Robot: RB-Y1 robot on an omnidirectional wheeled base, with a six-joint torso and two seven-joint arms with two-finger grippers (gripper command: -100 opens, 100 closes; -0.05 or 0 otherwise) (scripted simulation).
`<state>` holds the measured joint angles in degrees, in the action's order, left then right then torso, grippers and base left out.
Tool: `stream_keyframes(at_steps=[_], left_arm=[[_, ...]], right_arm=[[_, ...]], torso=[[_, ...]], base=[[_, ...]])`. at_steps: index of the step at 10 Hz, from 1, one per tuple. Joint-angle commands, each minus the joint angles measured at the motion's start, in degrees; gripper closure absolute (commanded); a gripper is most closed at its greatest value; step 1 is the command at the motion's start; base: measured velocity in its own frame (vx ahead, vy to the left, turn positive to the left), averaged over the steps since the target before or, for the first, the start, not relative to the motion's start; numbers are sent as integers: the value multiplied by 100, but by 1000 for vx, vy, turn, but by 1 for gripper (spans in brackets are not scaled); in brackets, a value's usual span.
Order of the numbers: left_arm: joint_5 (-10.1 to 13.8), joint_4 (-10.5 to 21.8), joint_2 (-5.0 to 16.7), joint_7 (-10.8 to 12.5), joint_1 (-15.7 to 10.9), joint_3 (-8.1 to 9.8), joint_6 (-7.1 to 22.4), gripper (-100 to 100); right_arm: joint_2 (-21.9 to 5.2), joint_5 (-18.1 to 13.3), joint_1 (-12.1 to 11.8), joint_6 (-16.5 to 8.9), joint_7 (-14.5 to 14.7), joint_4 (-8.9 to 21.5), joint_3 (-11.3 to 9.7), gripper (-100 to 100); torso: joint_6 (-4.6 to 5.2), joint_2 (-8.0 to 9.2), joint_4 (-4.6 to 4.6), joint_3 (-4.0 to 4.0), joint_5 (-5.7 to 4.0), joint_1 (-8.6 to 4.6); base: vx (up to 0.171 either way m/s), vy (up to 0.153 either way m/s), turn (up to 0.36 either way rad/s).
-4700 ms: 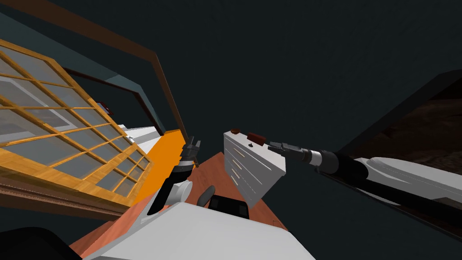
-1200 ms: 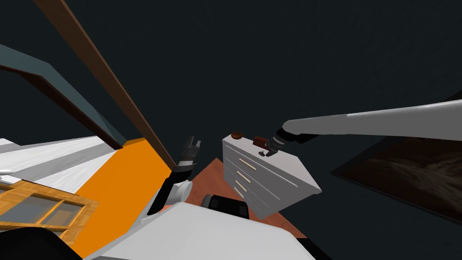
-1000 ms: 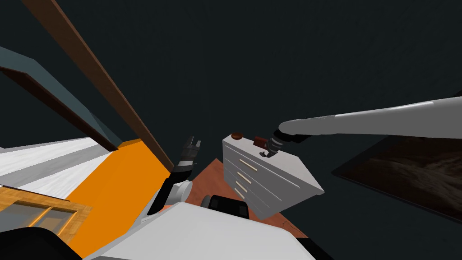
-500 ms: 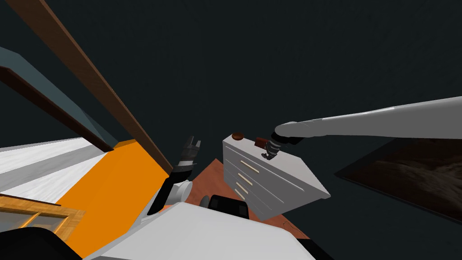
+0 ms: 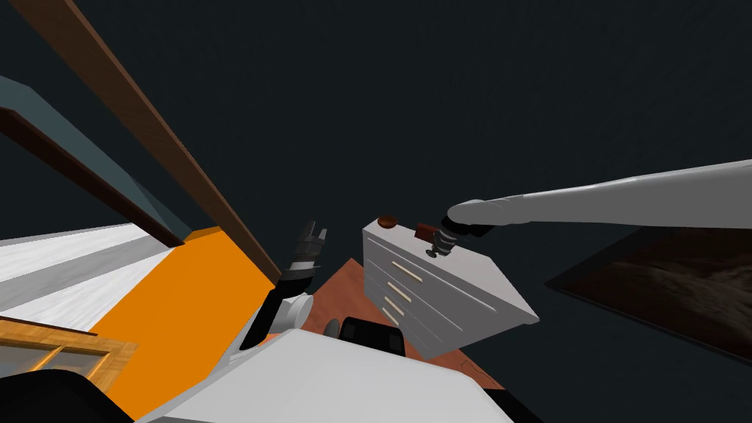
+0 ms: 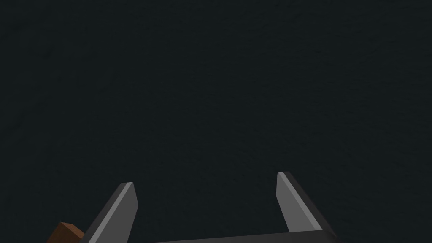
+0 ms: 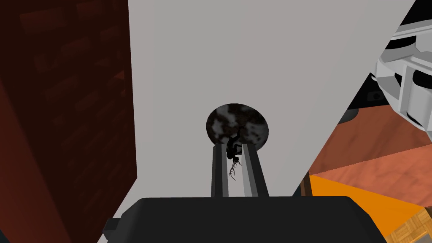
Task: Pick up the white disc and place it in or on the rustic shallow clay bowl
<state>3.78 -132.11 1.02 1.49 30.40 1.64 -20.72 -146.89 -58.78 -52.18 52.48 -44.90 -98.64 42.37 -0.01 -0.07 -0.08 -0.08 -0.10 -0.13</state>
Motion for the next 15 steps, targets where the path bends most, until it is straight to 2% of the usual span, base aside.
stream_keyframes(at_steps=[1,2,3,4,5,6,7,10,15], left_arm=[[0,0,0,0,0,0,0,0],[0,0,0,0,0,0,0,0],[0,0,0,0,0,0,0,0],[0,0,0,0,0,0,0,0],[0,0,0,0,0,0,0,0],[0,0,0,0,0,0,0,0],[0,0,0,0,0,0,0,0],[0,0,-2,0,0,-2,0,0],[0,0,-1,0,0,-1,0,0]], right_arm=[[0,0,0,0,0,0,0,100],[0,0,0,-1,0,0,0,100],[0,0,1,-2,-1,1,0,0],[3,82,109,160,25,24,40,100],[1,46,64,75,7,12,21,100],[1,53,75,98,9,15,27,0],[142,99,96,158,144,100,22,100],[332,119,149,303,406,233,5,100],[768,137,286,631,991,570,-67,100]], torso=[[0,0,0,0,0,0],[0,-1,-1,-1,0,0],[0,-2,-1,-2,0,-1],[-1,-3,-2,-2,0,-1],[-2,0,1,0,2,1],[-1,-1,-1,-1,0,-1],[-1,-2,-2,-2,0,-1],[-19,-24,-8,-16,24,95],[-14,-6,0,-3,13,50]], base=[[0,0,0],[0,0,0],[0,0,0],[-6,-3,1],[-1,-5,-1],[0,0,0],[27,118,176],[34,187,149],[10,107,140]])
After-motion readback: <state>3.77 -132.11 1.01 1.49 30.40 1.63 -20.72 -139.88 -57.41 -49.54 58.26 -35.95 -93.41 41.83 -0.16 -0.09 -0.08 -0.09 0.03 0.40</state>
